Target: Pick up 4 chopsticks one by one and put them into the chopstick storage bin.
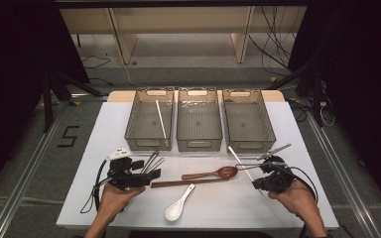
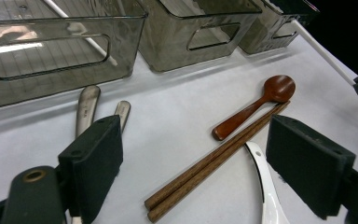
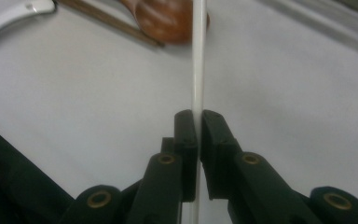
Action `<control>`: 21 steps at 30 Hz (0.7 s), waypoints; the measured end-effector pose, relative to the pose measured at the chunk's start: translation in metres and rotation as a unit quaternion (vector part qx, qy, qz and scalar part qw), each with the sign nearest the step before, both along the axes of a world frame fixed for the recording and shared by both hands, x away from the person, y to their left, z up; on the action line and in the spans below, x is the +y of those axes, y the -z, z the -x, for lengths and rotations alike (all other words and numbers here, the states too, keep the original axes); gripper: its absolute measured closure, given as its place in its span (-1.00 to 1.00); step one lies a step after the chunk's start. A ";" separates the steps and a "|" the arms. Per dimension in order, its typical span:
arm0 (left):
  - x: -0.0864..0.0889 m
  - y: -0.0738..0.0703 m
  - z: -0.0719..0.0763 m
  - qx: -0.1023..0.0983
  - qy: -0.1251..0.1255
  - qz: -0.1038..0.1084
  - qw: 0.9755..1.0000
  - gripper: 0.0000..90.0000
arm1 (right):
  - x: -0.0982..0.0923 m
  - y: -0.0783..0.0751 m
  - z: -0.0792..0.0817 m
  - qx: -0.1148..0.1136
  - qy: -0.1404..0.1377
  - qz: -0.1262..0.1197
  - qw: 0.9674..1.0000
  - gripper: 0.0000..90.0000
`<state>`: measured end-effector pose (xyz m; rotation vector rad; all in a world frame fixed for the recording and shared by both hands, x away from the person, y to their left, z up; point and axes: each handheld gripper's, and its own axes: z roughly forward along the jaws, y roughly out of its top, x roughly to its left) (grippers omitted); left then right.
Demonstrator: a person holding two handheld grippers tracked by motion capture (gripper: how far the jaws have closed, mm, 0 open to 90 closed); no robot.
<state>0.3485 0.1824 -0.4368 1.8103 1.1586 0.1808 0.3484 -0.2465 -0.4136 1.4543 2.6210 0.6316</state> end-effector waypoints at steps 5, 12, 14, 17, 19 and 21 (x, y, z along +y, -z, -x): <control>-0.002 -0.001 0.001 -0.001 0.002 0.003 1.000 -0.59 | 0.011 -0.009 -0.003 -0.018 -0.012 -0.040 0.999 0.90; -0.005 -0.002 0.001 0.003 0.007 0.004 1.000 -0.59 | 0.037 -0.017 -0.011 -0.032 -0.037 -0.059 0.997 0.90; -0.005 -0.001 0.002 0.003 0.007 0.004 1.000 -0.59 | 0.044 -0.018 -0.013 -0.035 -0.040 -0.059 0.997 0.90; -0.006 -0.001 0.002 0.004 0.008 0.005 1.000 -0.59 | 0.051 -0.021 -0.016 -0.039 -0.043 -0.064 0.996 0.90; -0.006 -0.001 0.002 0.003 0.008 0.006 1.000 -0.59 | 0.056 -0.023 -0.018 -0.042 -0.045 -0.069 0.996 0.90; -0.007 -0.001 0.003 0.004 0.008 0.008 1.000 -0.59 | 0.061 -0.024 -0.019 -0.048 -0.045 -0.072 0.995 0.90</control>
